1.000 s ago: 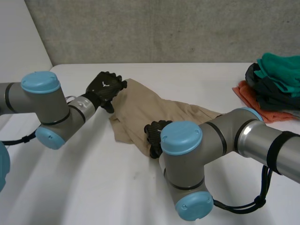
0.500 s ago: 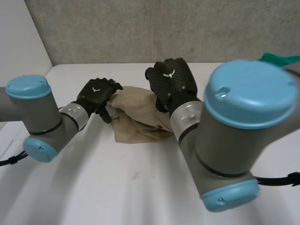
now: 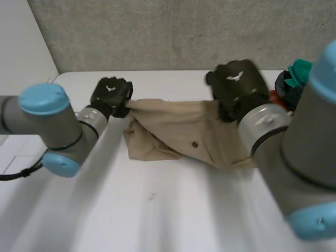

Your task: Fold the laundry.

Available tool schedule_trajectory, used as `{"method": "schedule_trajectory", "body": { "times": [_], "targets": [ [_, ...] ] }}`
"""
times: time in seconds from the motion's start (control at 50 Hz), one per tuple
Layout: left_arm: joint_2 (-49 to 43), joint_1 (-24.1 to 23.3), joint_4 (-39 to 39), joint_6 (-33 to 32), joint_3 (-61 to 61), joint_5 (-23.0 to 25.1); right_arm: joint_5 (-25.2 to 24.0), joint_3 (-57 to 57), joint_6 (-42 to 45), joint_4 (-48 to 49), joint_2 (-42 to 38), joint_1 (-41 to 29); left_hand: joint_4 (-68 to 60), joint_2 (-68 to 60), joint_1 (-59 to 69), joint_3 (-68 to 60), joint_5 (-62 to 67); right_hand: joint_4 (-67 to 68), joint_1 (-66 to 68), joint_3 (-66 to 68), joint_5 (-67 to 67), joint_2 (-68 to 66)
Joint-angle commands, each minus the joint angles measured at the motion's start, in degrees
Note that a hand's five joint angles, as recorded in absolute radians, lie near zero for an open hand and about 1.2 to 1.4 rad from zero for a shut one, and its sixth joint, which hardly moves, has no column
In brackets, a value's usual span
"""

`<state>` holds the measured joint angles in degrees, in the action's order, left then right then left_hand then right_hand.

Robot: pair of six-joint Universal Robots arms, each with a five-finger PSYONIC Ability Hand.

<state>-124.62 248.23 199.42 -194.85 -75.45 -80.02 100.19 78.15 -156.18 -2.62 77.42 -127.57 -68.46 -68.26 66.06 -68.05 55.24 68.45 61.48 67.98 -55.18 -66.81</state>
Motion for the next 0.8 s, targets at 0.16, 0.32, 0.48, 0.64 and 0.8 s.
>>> {"method": "schedule_trajectory", "body": {
  "times": [0.16, 0.32, 0.48, 0.64, 0.8],
  "targets": [
    [20.9, -4.4, -13.9, -0.3, -14.7, 0.7, -0.7, -4.0, 8.1, -10.2, -6.2, 4.8, -11.5, -11.7, 13.9, -12.0, 14.8, 11.6, 18.5, 12.0, -14.8, -13.2],
    [8.9, -7.9, -18.5, -4.1, -11.8, -1.9, -2.5, -4.1, 0.2, -12.2, -15.5, 8.9, -11.5, -11.7, 13.9, -12.0, 14.8, -21.1, -14.1, -20.6, 17.8, 19.5],
    [6.2, -10.8, -19.2, -4.4, -10.2, -7.7, -4.6, -2.7, -6.3, -16.7, -16.8, 10.0, -11.5, -11.7, 13.9, -12.0, 14.8, -52.1, -45.2, -51.7, 48.9, 50.5],
    [7.1, -10.9, -19.2, -4.4, -10.2, -7.9, -5.1, -1.0, -5.9, -17.1, -16.2, 9.9, -11.5, -11.7, 13.9, -12.0, 14.8, -56.7, -49.7, -56.2, 53.4, 55.0],
    [6.5, -10.3, -18.5, -4.7, -9.7, -7.8, -5.9, -2.9, -4.5, -14.0, -19.7, 9.0, -11.5, -11.7, 13.9, -12.0, 14.8, -0.4, 6.6, 0.1, -2.9, -1.2]
  ]
}}
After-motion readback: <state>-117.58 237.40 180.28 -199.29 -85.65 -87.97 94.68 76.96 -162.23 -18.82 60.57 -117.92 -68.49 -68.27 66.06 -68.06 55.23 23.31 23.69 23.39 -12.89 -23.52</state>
